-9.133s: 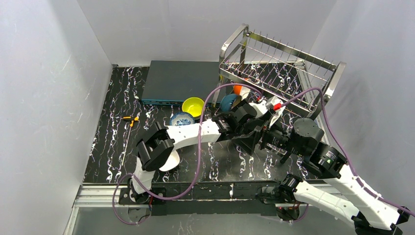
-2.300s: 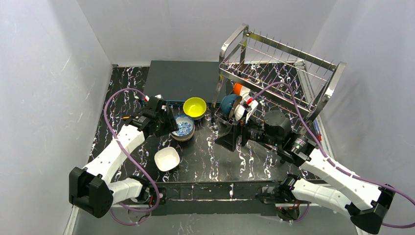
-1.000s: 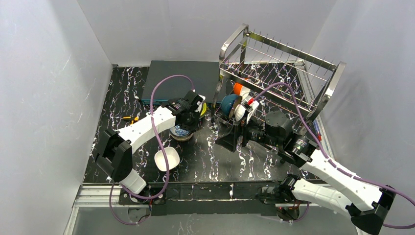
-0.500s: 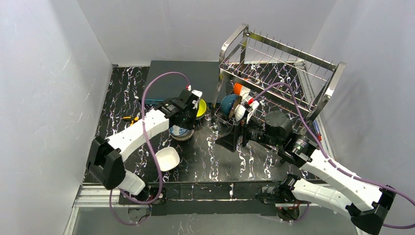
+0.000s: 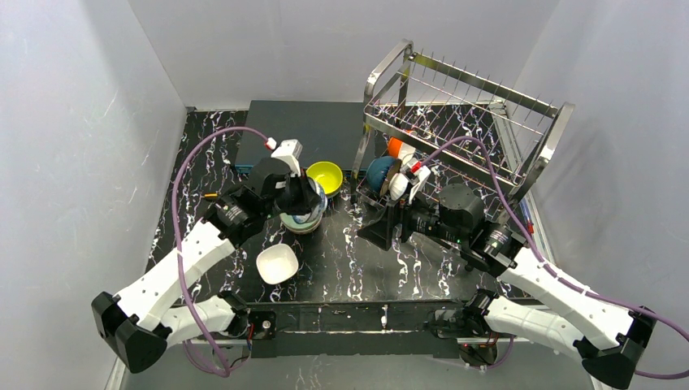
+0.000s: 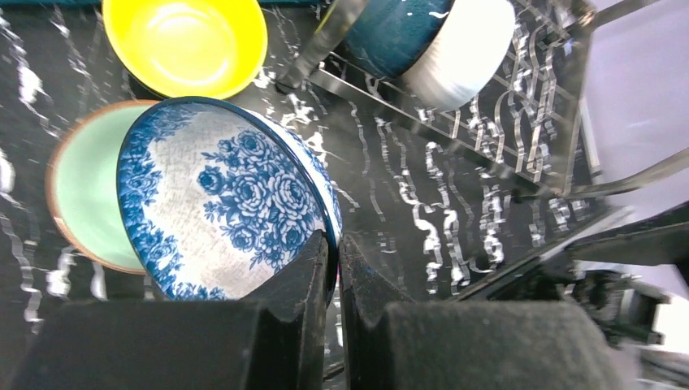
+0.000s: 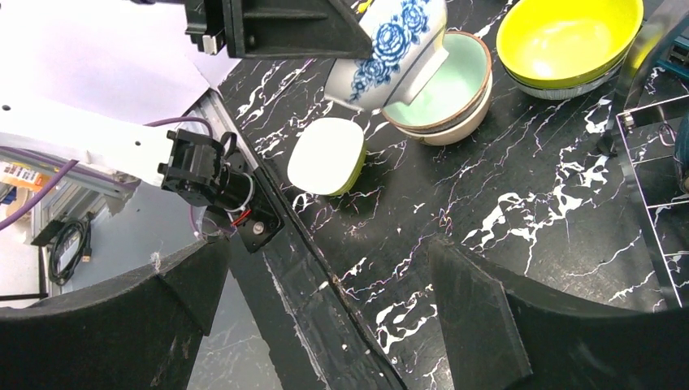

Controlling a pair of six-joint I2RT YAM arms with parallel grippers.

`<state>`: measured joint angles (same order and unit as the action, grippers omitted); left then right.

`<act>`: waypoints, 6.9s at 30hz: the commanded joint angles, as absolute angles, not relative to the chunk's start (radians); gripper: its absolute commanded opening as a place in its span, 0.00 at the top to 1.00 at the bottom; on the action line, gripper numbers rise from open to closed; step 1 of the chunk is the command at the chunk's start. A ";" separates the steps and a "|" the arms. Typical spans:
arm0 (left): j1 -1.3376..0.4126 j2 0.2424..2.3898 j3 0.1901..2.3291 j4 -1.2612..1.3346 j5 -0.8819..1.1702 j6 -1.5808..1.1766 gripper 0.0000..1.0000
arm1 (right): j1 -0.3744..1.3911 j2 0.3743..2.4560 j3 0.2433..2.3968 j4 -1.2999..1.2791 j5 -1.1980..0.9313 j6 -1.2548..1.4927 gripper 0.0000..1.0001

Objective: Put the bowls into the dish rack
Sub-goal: Pick up the bowl from the center of the board.

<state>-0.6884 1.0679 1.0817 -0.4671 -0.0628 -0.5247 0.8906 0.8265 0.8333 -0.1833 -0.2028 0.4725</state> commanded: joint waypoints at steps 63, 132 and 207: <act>-1.012 1.096 0.895 -0.039 -0.285 -1.206 0.40 | 0.892 0.979 0.666 -0.095 0.009 0.414 0.99; -0.855 1.011 0.735 -0.240 -0.014 -0.913 1.00 | 0.852 1.081 0.736 -0.177 -0.207 0.477 0.38; -0.862 0.864 0.610 0.454 0.519 -0.920 0.46 | 0.852 0.787 0.830 -0.052 -0.241 0.431 0.99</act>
